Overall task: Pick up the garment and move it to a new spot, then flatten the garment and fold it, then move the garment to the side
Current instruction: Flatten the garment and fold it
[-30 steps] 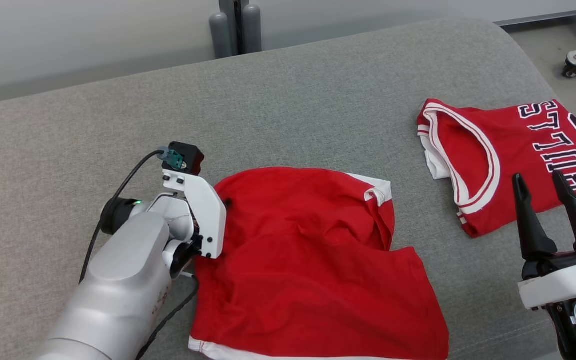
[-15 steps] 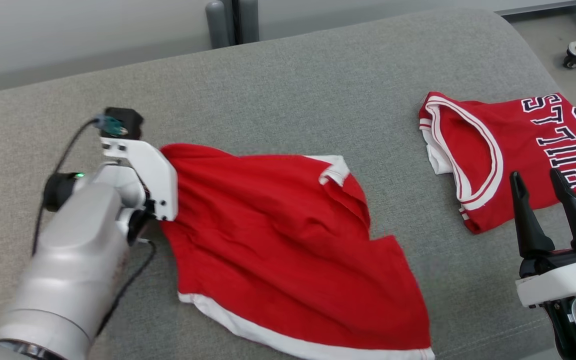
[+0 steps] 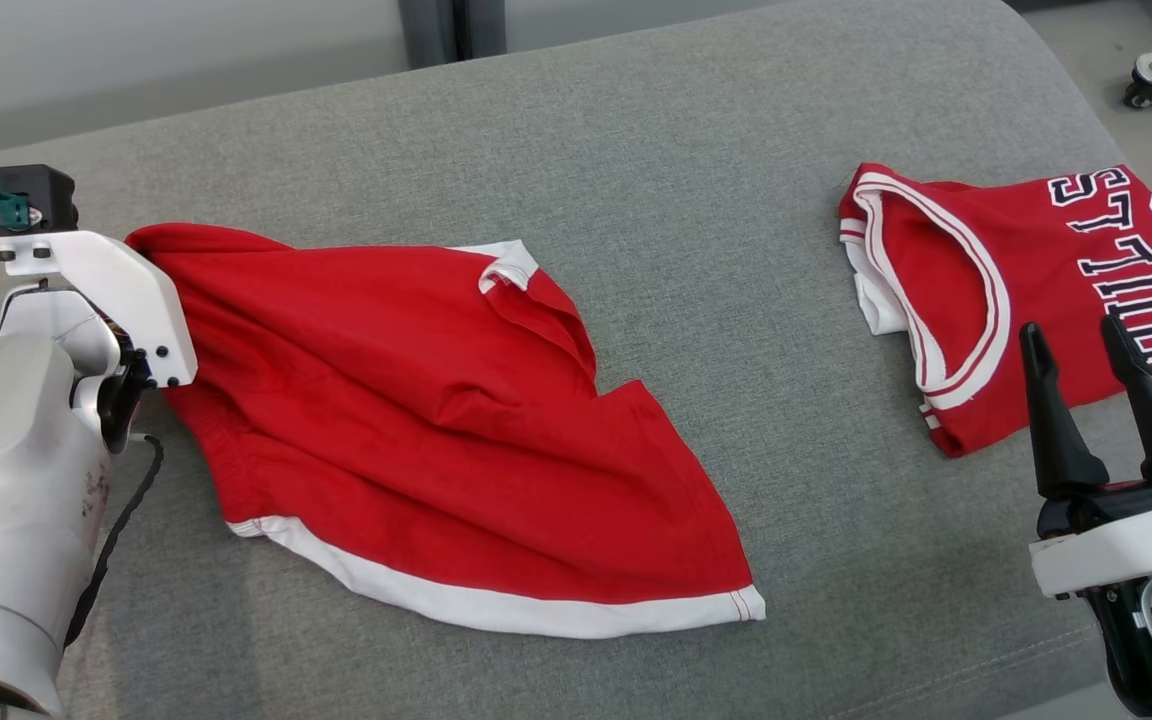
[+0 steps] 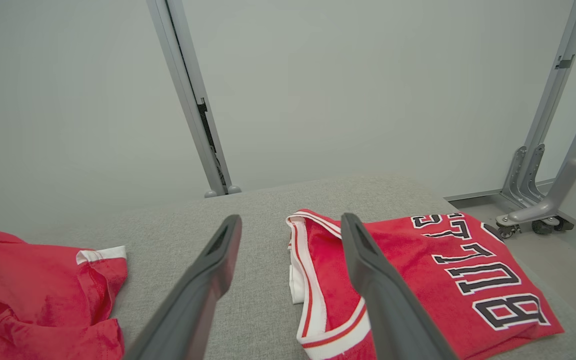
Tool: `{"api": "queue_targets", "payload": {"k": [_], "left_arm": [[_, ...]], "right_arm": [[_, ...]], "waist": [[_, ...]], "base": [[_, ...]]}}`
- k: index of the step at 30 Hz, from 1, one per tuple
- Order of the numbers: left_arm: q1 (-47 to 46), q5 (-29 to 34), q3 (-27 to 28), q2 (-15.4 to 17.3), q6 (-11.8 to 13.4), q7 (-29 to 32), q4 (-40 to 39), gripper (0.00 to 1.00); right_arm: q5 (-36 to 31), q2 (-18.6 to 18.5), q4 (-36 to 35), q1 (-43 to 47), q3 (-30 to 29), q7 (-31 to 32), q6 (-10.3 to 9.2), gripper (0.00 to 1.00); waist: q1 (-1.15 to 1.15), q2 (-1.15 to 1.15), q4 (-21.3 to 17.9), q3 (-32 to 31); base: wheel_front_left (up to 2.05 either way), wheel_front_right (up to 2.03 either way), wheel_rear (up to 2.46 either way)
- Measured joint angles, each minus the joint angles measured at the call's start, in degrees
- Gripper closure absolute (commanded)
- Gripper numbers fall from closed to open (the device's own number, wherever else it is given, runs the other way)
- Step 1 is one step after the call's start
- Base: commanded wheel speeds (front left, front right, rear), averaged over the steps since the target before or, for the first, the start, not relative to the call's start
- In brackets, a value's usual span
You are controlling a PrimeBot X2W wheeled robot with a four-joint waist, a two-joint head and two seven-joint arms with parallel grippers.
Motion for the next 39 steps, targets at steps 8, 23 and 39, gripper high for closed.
{"api": "queue_targets", "payload": {"k": [8,23,39], "left_arm": [[0.47,-0.8,-0.26,-0.07,-2.92,-2.03,0.6,0.0],[7.56,-0.69,-0.49,0.88,-5.22,-16.82,-9.1,0.0],[44.63,-0.76,7.91,5.15,12.47,-22.24,-56.73,0.0]], "right_arm": [[-0.1,0.57,0.91,-0.27,0.76,-0.07,0.0,0.0],[2.3,1.02,0.43,4.37,2.54,0.0,0.0,0.0],[-0.07,1.91,-1.66,10.36,1.86,-1.22,0.0,0.0]], "waist": [[0.0,0.0,1.09,-1.68],[0.0,0.0,6.36,-12.29],[0.0,0.0,12.47,-17.52]], "base": [[0.0,0.0,0.0],[0.0,0.0,0.0],[0.0,0.0,0.0]]}}
